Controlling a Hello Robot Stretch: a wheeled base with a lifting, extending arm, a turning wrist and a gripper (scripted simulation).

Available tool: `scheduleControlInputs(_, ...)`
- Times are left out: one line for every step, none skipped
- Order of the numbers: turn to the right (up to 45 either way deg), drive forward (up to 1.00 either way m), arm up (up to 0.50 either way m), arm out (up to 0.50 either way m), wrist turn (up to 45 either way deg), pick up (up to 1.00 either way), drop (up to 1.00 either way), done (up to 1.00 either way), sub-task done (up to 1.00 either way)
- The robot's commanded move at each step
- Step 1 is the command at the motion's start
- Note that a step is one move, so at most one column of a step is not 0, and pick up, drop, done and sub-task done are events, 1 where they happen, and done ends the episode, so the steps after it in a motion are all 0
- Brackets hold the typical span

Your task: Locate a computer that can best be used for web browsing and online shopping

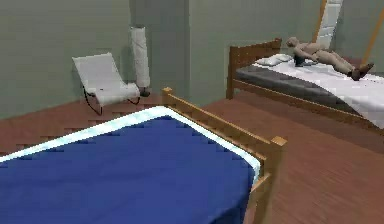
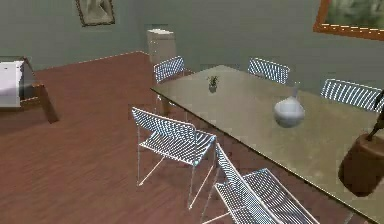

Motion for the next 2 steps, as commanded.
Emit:
scheduleControlInputs(45.0,0.0,0.0,0.0,0.0,0.0,0.0,0.0,0.0)
scheduleControlInputs(12.0,0.0,0.0,0.0,0.0,0.0,0.0,0.0,0.0)
